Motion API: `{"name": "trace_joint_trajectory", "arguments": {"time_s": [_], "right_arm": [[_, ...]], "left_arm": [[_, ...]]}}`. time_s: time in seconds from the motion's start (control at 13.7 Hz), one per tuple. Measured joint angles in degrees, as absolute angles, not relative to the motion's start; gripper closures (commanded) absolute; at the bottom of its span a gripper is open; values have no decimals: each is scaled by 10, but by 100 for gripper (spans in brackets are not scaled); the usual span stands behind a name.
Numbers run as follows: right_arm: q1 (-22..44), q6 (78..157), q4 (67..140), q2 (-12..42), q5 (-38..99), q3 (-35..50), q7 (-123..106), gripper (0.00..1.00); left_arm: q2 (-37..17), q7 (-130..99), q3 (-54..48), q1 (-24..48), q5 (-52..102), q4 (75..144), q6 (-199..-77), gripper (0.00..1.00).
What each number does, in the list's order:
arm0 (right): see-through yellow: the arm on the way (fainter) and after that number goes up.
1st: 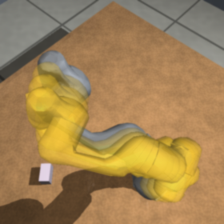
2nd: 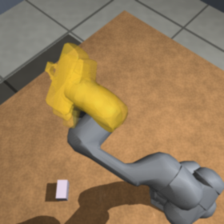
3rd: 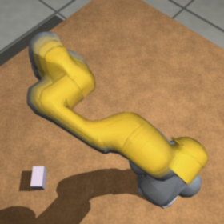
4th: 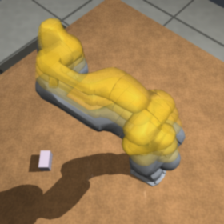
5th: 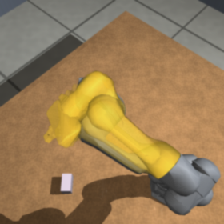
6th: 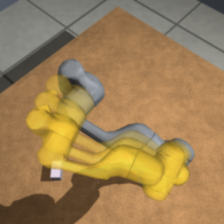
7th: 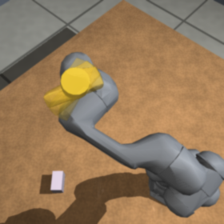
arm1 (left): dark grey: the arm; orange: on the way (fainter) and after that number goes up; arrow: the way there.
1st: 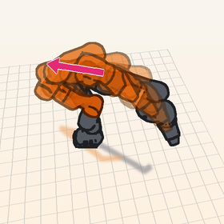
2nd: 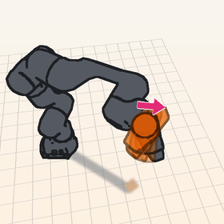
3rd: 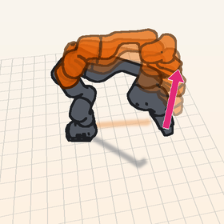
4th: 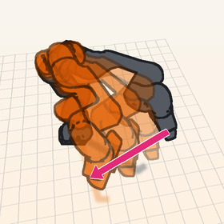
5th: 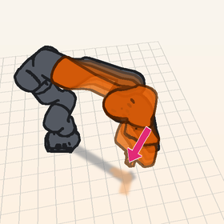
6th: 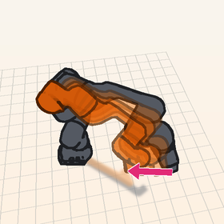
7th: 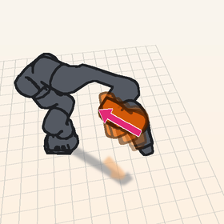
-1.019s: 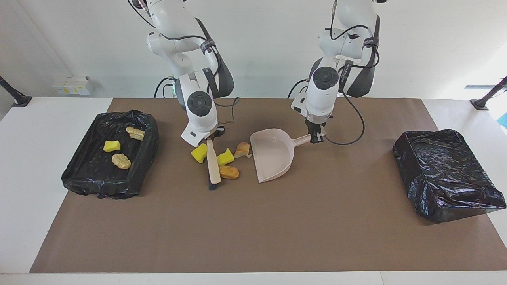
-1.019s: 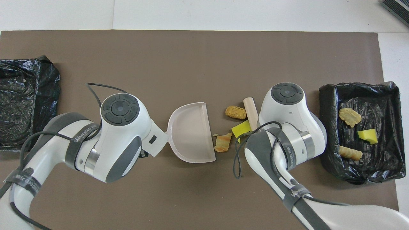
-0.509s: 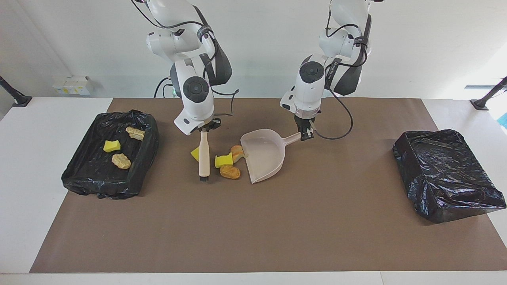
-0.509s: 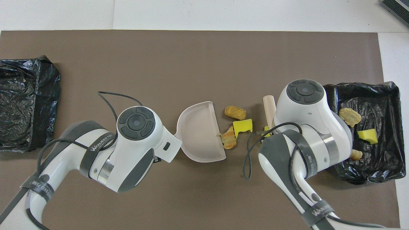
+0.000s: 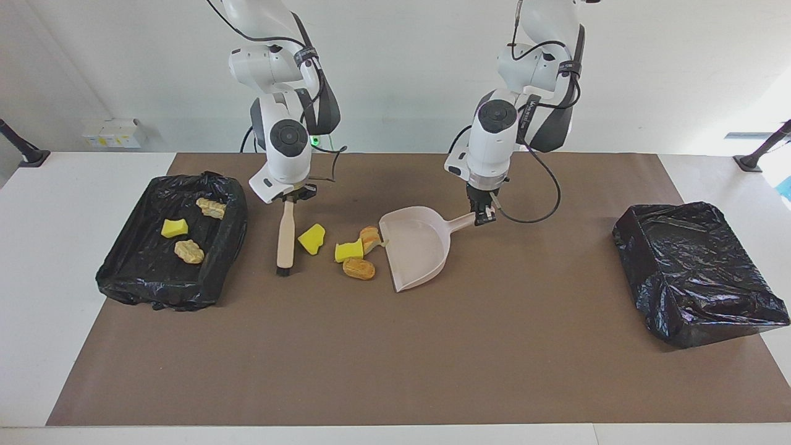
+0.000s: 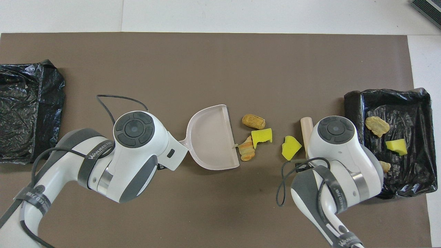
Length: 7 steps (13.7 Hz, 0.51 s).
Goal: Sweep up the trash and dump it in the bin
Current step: 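Sweep the remaining pieces into the dustpan with the right gripper's brush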
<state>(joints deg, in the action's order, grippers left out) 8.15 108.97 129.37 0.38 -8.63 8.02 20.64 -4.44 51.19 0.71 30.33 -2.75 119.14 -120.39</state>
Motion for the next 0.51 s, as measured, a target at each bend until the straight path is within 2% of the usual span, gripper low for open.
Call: {"name": "trace_joint_trajectory", "arguments": {"time_s": [0.29, 0.51], "right_arm": [[120, 1154, 1285, 35, -26, 84, 209, 100], [149, 1175, 1250, 66, 45, 84, 209, 100]], "left_arm": [[-46, 539, 8, 292, -28, 1201, -1221, 100], [-51, 542, 7, 292, -28, 1203, -1229, 100]]}}
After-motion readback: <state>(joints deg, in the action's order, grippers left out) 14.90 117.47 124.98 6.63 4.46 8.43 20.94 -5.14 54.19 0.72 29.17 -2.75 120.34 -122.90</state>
